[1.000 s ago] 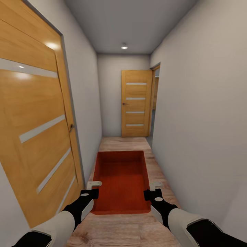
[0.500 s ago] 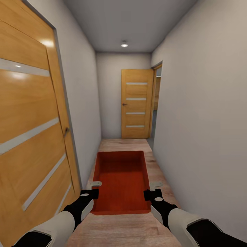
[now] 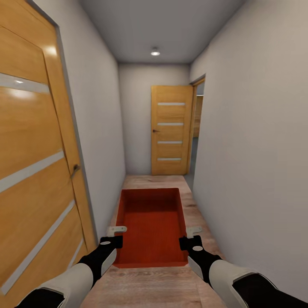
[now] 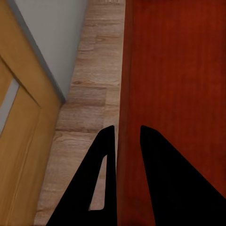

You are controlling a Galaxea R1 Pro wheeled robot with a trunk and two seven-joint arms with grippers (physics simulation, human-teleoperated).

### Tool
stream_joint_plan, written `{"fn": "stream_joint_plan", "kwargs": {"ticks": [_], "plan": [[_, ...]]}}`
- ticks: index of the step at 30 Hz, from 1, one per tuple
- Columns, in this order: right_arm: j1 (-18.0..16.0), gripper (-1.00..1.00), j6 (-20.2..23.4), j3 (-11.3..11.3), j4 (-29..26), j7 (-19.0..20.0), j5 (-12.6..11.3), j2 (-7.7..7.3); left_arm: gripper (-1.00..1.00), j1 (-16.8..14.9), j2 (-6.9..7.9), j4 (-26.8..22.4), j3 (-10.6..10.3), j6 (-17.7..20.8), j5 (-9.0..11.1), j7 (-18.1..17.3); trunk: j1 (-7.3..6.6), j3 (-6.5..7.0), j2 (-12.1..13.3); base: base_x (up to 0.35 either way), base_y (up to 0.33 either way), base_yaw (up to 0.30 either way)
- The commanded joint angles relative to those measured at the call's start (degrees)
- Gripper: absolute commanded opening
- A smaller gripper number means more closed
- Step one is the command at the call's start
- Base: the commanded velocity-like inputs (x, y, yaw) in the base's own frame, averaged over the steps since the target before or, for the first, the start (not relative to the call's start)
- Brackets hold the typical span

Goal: Move the two storage containers from the living room to the garage. In the garage, place one container on the floor and stack the other container on top of it (either order is fine).

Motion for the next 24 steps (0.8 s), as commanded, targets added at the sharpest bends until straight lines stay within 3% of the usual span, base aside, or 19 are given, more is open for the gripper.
{"fn": "stream_joint_plan", "kwargs": {"ticks": [1, 24], "plan": [[-0.1, -1.00, -1.4, -1.6, -0.1, -1.7, -0.5, 0.01, -1.00, 0.0, 3.12, 0.1, 0.5, 0.4, 0.7, 1.2, 0.05, -0.09, -0.1, 0.322, 0.000, 0.000], [-0.1, -1.00, -1.2, -1.6, -0.1, -1.7, -0.5, 0.04, -1.00, 0.0, 3.12, 0.1, 0.5, 0.4, 0.7, 1.2, 0.05, -0.09, -0.1, 0.322, 0.000, 0.000]]}}
